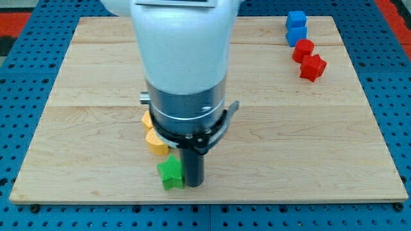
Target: Place yellow heart and yellow hexagon in a vertical line
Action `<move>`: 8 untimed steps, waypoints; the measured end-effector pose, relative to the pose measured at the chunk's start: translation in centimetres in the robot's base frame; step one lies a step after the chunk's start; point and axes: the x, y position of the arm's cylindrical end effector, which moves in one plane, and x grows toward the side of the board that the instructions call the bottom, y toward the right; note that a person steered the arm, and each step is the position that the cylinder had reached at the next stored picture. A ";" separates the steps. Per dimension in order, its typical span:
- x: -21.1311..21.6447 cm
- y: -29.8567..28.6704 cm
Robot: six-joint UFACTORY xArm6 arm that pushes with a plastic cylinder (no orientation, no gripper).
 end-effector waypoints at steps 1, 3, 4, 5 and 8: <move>0.0 -1.9; -3.0 -1.0; -5.1 -3.7; -6.9 -7.1; -11.1 -7.6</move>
